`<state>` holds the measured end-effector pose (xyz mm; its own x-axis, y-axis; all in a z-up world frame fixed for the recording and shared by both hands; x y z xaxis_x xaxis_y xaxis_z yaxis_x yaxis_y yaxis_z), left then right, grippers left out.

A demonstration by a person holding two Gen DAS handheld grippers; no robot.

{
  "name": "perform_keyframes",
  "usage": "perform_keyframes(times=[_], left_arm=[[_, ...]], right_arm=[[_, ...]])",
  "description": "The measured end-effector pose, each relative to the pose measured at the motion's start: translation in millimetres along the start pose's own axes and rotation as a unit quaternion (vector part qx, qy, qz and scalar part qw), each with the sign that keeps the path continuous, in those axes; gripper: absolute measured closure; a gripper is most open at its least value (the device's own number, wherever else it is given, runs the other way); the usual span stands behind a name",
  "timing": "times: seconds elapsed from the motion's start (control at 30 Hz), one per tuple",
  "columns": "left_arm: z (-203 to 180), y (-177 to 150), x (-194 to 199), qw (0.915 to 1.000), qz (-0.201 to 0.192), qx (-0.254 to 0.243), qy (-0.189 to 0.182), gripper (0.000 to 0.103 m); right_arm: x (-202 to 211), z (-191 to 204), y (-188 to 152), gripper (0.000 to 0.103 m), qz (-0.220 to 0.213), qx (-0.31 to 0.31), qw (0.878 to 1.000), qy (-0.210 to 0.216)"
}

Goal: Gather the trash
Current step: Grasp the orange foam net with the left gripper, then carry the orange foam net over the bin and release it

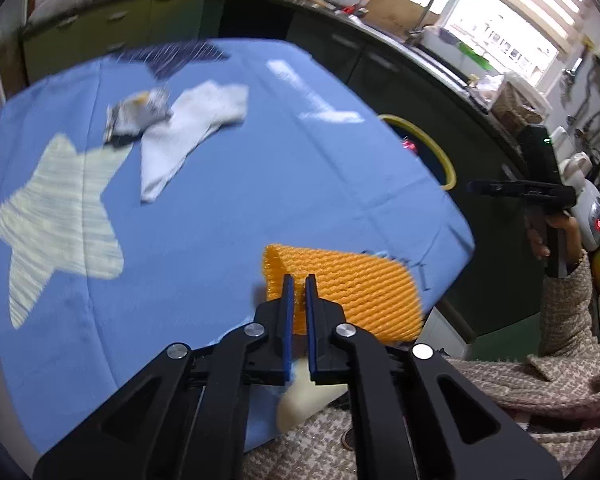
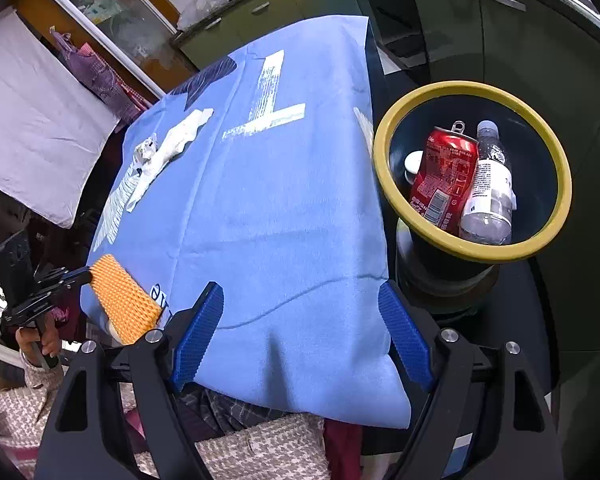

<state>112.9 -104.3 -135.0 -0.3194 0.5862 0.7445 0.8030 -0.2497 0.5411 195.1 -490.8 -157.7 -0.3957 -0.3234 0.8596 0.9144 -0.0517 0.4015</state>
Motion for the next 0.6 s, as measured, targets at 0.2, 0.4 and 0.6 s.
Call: perform_keyframes(times=[0.2,0.4,0.6], left_arm=[[-31.5,30.0,16.8,0.998,-0.019,-0.059,0.016,0.098],[-58.9,71.8,22.0,0.9922,-0.033,-0.115,0.034,0.098],[-86.9,124.6,15.4,0.9861,-0.043,-0.157,0.034,0.098]], right_arm=[[12.0,-2.8,0.2,0.024,-0.014,-0.002,1.0,0.001],[30.3,-14.4,-2.4,0.024,-0.035,-0.013,0.999,-0.004],[43.0,-30.3,-12.1,0.024,-0.049,-0.029,0.998,-0.009]])
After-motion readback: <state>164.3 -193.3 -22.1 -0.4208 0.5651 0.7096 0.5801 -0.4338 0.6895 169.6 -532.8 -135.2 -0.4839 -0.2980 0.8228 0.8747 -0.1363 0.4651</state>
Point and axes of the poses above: each gripper's, at about its wrist camera, not at the fingertips, and x roughly against the way its jaws point, z to its left, y to its top, the point moved 8 cm from there along -x, roughly the way its jaws point, and after that the axes turned 9 degrees about -y, right-handed, at the moved point
